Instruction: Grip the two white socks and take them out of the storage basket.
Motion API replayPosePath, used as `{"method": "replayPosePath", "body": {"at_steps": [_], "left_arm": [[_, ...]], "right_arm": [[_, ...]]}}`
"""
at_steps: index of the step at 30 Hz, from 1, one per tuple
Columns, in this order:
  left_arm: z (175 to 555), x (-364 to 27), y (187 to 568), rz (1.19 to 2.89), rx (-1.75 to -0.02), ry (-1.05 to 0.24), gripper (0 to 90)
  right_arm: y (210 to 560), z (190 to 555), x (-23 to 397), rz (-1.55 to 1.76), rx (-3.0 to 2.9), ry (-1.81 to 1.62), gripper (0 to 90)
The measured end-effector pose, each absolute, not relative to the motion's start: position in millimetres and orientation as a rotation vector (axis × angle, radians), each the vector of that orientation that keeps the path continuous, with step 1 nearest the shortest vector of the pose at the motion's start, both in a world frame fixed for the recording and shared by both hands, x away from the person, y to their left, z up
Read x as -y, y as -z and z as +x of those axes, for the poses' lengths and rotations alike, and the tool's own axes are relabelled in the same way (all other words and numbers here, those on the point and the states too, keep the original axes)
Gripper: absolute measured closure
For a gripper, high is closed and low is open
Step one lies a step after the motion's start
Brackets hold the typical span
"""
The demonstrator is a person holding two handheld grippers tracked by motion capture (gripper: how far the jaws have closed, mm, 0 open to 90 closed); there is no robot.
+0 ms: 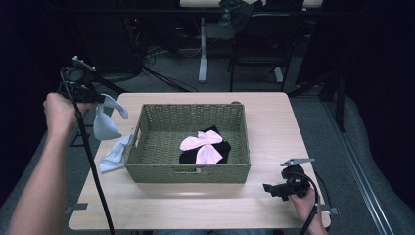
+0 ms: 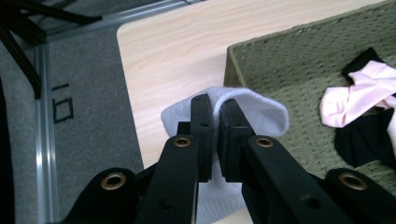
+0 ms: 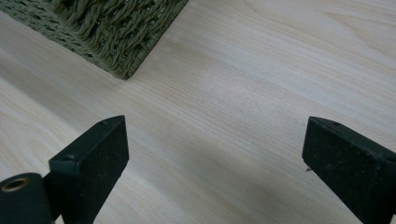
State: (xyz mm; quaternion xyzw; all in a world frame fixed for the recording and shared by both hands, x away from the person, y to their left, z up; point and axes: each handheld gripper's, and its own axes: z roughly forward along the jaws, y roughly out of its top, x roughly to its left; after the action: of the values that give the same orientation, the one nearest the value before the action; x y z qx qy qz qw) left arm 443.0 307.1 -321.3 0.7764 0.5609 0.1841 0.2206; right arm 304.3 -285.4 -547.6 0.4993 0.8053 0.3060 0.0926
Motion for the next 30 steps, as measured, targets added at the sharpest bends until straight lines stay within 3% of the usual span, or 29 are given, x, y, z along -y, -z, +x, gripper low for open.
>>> {"method": "replayPosePath", "body": {"at_steps": [13,30], "left_arm": [[445.9,-322.2,388.3,2.174,-1.653,-0.409,86.3],[452.3,-327.6,491.0,2.173,-1.766,-0.168,83.5]], "right_arm": [[547.5,303.9,285.2,1.491,-2.395,-0.901,6.6],[547.4,303.2,285.4,1.493,-2.393,-0.906,6.6]]}}
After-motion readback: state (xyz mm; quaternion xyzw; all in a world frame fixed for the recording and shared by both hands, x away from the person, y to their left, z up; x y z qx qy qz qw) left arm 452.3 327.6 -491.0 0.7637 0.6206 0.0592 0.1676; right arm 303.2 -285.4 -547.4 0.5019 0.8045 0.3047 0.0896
